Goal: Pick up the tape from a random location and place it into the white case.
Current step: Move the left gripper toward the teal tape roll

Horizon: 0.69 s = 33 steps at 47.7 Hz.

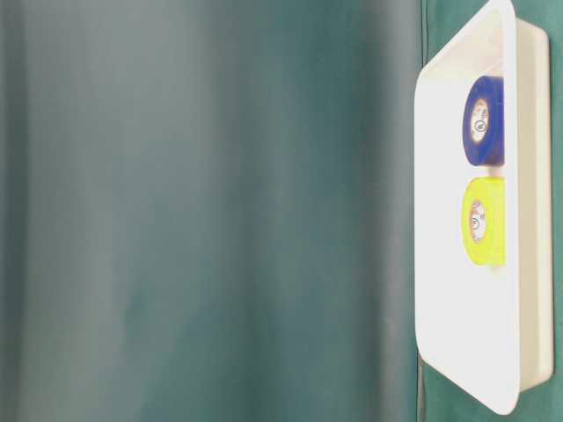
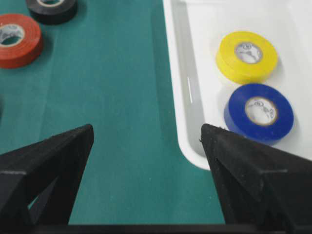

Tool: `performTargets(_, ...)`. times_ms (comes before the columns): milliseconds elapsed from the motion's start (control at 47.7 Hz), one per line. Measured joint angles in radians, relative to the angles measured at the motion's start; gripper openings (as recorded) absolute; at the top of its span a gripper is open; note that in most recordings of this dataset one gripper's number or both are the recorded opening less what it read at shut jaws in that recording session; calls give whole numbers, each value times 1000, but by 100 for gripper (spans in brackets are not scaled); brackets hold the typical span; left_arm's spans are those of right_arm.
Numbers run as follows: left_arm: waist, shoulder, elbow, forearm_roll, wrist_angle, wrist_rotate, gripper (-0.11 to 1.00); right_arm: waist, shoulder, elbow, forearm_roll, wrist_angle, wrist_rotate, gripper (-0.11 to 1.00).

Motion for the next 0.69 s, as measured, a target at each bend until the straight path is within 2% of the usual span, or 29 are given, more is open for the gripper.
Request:
performTargets(398, -5, 0, 0, -2, 0, 0, 97, -2, 0, 0, -2, -6, 0, 88)
performTargets(692, -91, 0, 0, -6, -2, -31, 97, 0, 0, 0, 0, -8, 0, 88)
